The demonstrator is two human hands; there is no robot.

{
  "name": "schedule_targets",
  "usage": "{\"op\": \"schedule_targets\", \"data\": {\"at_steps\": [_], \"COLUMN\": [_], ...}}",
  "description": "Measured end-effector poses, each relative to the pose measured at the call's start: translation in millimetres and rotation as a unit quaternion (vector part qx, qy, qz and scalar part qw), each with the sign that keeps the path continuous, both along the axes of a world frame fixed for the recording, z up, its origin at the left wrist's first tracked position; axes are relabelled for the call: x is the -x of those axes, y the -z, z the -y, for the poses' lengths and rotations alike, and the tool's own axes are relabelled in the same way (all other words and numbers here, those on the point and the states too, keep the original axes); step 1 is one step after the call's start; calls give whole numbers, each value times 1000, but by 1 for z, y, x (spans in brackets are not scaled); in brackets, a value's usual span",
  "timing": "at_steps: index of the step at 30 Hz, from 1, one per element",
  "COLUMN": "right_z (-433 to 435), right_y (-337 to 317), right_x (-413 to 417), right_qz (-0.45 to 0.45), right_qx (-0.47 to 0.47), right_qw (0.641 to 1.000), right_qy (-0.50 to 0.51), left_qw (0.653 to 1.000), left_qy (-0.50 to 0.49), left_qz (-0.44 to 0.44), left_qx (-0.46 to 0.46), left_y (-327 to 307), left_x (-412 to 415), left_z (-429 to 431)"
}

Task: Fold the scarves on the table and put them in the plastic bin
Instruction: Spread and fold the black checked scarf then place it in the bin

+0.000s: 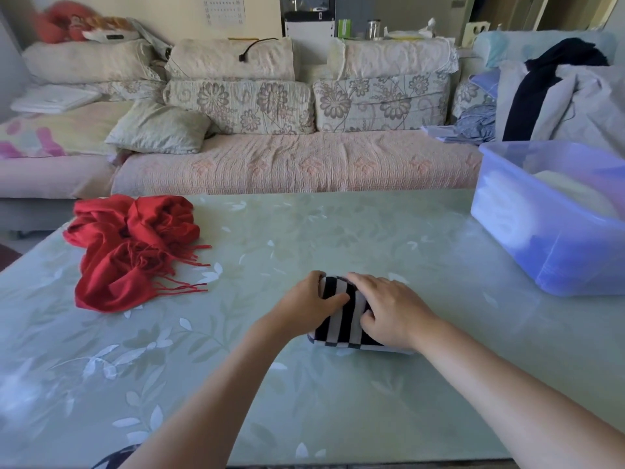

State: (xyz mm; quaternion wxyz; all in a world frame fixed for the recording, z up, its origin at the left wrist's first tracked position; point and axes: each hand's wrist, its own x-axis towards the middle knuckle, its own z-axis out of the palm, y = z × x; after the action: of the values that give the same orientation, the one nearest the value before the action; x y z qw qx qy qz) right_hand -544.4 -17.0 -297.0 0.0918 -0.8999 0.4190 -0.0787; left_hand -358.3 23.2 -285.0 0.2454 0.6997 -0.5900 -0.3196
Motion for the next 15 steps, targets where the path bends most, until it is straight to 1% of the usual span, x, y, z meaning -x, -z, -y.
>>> {"op": "schedule_targets", "data": {"at_steps": [2, 4, 6, 8, 10, 12, 15], "right_z": [-3, -6, -10, -13, -19, -27, -42], "right_y": [-9, -18, -27, -33, -34, -33, -27], "right_x": [3, 8, 12, 13, 14, 14, 14], "right_qz": [28, 23, -22, -81, -123, -145, -154], "right_qx": [1, 9, 2, -38, -68, -59, 26], "right_qw": [1000, 999, 999, 996, 990, 988, 988], "right_qy": [-9, -25, -32, -17, -2, 0, -21], "left_qw": [998, 991, 975, 957, 933, 922, 931], "left_qy": [15, 46, 107, 159, 195, 205, 203], "left_qz": [-30, -24, 2, 17, 46, 81, 116], "left_qx": [52, 124, 194, 243, 298, 318, 280], "left_y": [-2, -3, -4, -1, 3, 6, 7], "left_x": [-5, -10, -12, -13, -12, -11, -15], "left_z": [-5, -15, -29, -41, -55, -68, -82]}}
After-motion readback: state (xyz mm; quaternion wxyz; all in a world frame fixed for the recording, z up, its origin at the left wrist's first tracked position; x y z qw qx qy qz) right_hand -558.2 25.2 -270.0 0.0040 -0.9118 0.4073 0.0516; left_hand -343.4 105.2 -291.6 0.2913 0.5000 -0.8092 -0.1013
